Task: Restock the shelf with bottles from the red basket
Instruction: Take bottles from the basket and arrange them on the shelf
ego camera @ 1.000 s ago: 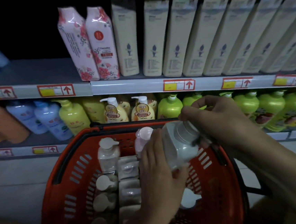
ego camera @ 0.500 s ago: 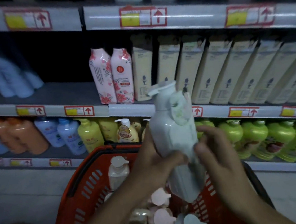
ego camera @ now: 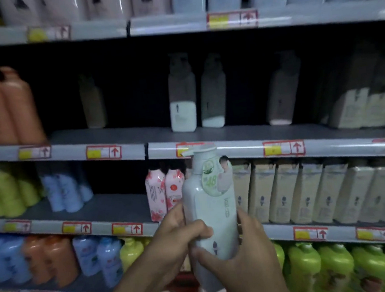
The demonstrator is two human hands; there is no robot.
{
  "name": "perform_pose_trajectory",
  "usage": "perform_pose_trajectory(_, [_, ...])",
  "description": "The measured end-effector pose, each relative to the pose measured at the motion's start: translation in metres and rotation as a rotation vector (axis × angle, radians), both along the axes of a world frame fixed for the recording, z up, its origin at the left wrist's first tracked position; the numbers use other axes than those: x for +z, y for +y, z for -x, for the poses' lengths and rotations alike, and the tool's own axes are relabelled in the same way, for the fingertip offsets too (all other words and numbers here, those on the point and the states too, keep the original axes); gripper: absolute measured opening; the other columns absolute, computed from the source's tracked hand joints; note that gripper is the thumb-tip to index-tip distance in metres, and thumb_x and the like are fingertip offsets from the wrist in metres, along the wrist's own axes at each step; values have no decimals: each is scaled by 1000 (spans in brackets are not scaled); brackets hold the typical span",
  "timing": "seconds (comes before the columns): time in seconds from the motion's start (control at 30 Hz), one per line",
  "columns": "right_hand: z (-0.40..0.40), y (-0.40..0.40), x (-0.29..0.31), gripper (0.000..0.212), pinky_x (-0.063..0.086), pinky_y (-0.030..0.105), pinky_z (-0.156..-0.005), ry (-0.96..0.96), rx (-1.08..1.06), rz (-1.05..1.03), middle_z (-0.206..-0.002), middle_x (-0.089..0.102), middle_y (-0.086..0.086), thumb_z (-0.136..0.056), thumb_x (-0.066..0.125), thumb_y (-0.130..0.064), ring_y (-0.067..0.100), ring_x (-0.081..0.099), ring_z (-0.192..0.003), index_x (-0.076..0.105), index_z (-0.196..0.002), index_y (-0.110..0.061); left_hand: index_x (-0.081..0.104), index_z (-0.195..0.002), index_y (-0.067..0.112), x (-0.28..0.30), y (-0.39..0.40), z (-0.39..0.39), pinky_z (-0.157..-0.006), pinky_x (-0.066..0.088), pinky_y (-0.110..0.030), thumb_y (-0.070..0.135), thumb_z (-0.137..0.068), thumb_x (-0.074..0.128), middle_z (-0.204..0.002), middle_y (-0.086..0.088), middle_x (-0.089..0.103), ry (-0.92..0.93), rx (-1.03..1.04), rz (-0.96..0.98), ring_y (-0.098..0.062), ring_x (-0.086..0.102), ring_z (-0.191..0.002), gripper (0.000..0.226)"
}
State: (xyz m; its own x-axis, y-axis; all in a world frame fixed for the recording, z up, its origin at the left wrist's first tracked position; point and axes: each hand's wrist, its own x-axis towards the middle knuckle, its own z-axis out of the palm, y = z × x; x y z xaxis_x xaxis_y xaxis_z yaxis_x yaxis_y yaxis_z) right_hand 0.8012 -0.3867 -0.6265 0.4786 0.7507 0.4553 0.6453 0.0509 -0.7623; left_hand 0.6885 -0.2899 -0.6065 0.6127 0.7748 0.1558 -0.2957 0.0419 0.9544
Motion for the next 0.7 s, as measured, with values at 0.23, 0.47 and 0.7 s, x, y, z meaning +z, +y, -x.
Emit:
perform_pose_trajectory(0.23, [-7, 31, 49, 67, 43, 7, -65, 10, -17, -153, -99, 48, -22, -41, 73, -67, -11, 51, -91, 44, -100, -52, 71, -110, 16, 55, 19, -8, -72, 58, -35, 12, -47, 73, -106, -13, 77, 25, 36, -107, -26, 74, -94, 63])
perform_pose_trajectory(0.47, [-41, 108, 141, 69, 42, 8, -59, -46, -152, -444, -104, 44, -12, -56, 65, -65, -19, 46, -87, 48, -114, -33, 40, -146, 44, 144, 62, -29, -105, 48, -28, 38, -67, 86, -140, 23, 57, -55, 153, -467, 3, 54, -130, 91])
perform_pose_trajectory(0.7, [-74, 185, 172, 85, 45, 18, -72, -77, -192, -473, -114, 41, -9, -60, 90, -46, -2, 46, -91, 46, -128, -22, 48, -128, 57, 129, 105, -28, -92, 50, -18, 59, -60, 85, -134, 27, 60, -95, 277, -331, 10, 56, -123, 78])
